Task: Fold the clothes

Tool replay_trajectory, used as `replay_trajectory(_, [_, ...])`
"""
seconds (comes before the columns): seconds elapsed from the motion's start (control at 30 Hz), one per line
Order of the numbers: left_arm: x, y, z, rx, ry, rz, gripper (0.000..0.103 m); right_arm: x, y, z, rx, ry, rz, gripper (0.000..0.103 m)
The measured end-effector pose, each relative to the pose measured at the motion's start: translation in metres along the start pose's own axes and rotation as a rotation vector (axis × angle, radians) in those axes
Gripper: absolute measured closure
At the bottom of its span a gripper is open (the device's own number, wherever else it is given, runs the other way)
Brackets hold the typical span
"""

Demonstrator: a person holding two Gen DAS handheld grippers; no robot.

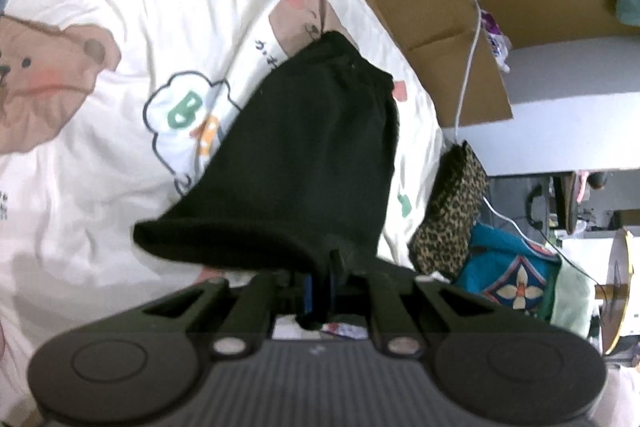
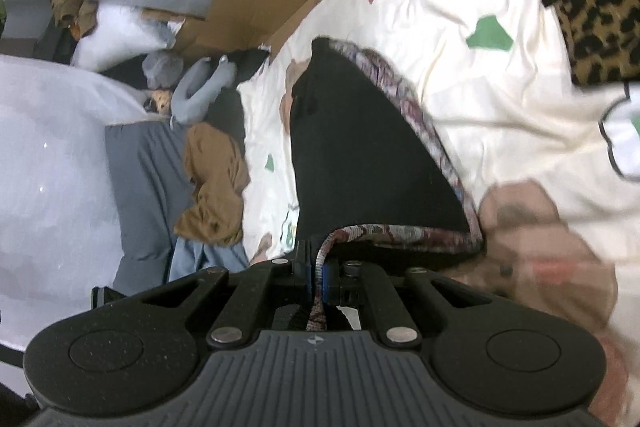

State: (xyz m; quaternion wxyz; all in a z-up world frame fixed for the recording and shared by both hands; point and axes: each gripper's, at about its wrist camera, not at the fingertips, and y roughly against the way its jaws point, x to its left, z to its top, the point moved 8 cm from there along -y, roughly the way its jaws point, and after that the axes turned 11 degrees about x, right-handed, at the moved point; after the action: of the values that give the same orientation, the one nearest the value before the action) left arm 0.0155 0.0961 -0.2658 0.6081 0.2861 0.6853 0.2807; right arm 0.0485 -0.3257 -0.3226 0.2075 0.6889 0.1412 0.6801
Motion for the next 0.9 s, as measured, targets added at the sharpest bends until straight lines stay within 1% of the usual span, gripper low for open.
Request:
replay_trajectory(0.1, [0.0,-0.003,0.017,0.039,-0.015,0.035,0.095,0.002,-0.009,0.018,-0.03,-0.006,-0.005,0.1])
replay_trajectory(0.17, [0.004,-0.005,0.032,0.068,-0.011,0.071,0.095,0.004,-0.016,0.031,-0.051,-0.01,-0.008,0.1])
replay_trajectory(0.27, [0.005,-0.011,0.052,0.127,-0.058,0.164,0.095,0.008,-0.031,0.046,-0.07,-0.013,-0.001,0.1])
replay_trajectory(0.3, [0.006,-0.013,0.058,0.142,-0.063,0.179,0.095,0.01,-0.036,0.051,-0.074,-0.012,0.001,0.1])
replay_trajectory(0.37, [0.007,-0.015,0.072,0.176,-0.063,0.204,0.095,0.01,-0.044,0.06,-0.078,-0.022,-0.01,0.1])
replay_trajectory(0.47, [-0.001,-0.016,0.09,0.222,-0.118,0.232,0.095,0.011,-0.053,0.073,-0.088,-0.036,-0.026,0.1])
replay_trajectory(0.57, [-0.007,-0.023,0.102,0.268,-0.182,0.25,0.095,0.008,-0.056,0.083,-0.091,-0.042,-0.063,0.1])
replay_trajectory(0.67, [-0.011,-0.03,0.114,0.277,-0.222,0.232,0.095,0.004,-0.057,0.089,-0.106,-0.066,-0.091,0.1])
replay_trajectory(0.77, [-0.012,-0.038,0.125,0.265,-0.249,0.199,0.095,-0.003,-0.057,0.092,-0.116,-0.094,-0.122,0.1])
replay_trajectory(0.9, [-0.008,-0.048,0.141,0.212,-0.262,0.155,0.095,-0.014,-0.058,0.096,-0.119,-0.136,-0.163,0.1])
